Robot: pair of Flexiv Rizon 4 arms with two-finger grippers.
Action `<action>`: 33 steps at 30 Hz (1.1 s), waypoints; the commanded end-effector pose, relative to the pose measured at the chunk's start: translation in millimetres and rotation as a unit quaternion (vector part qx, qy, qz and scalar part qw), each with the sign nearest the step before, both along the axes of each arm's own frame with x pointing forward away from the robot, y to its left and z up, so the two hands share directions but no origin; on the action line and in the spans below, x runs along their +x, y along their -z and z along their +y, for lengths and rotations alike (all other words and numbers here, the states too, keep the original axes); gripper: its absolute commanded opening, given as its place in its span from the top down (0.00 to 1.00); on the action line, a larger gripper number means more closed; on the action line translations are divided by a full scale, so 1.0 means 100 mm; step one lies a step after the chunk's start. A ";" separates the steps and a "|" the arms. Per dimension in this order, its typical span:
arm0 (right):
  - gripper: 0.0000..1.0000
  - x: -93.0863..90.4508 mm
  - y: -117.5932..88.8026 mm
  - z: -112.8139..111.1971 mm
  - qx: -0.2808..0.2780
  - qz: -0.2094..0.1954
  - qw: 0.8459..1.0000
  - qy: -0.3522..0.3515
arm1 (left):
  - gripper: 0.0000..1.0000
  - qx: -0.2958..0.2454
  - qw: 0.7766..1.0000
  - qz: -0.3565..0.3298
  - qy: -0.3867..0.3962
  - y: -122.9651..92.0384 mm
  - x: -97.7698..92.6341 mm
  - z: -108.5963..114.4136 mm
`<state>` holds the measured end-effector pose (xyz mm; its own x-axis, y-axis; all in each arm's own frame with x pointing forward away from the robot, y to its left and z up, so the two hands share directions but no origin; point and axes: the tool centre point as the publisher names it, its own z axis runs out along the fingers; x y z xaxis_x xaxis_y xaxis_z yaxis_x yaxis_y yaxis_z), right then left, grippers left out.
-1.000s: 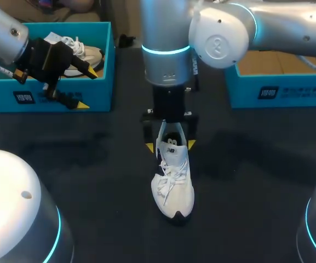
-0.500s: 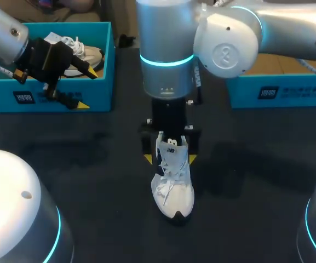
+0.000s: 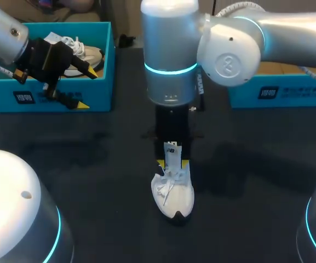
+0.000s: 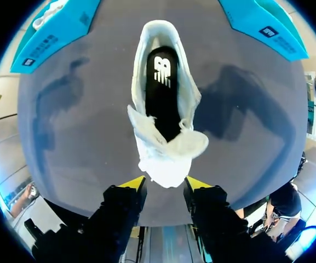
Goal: Take the shoe out of the shoebox, open the shoe tongue, remove and reinsert the insole, then place the shoe into the shoebox
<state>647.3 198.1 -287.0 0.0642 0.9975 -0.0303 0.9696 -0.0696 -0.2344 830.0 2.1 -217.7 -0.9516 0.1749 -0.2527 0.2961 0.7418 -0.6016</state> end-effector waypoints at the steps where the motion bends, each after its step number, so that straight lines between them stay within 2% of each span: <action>1: 0.58 0.05 0.06 0.01 0.006 0.005 1.000 -0.002 | 0.00 0.002 1.000 0.000 0.000 0.00 0.00 0.00; 6: 0.60 0.11 0.11 -0.02 0.014 0.004 1.000 -0.008 | 0.00 0.002 1.000 0.000 0.000 0.00 0.00 0.00; 14: 0.64 0.32 0.15 -0.07 0.011 0.001 0.999 -0.030 | 0.00 0.002 1.000 0.000 0.000 0.00 0.00 0.00; 19: 0.72 0.44 0.20 -0.13 0.010 0.002 0.999 -0.038 | 0.00 0.002 1.000 0.000 0.000 0.00 0.00 0.00; 22: 0.70 0.45 0.17 -0.15 0.008 0.002 0.999 -0.042 | 0.00 0.002 1.000 0.000 0.000 0.00 0.00 0.00; 27: 0.67 0.39 0.03 -0.11 0.000 0.001 0.999 -0.047 | 0.00 0.002 1.000 0.000 0.000 0.00 0.00 0.00; 29: 0.63 0.35 0.00 -0.04 -0.003 0.003 0.999 -0.049 | 0.00 0.002 1.000 0.000 0.000 0.00 0.00 0.00; 33: 0.64 0.32 0.02 0.06 0.004 0.004 0.999 -0.044 | 0.00 0.002 1.000 0.000 0.000 0.00 0.00 0.00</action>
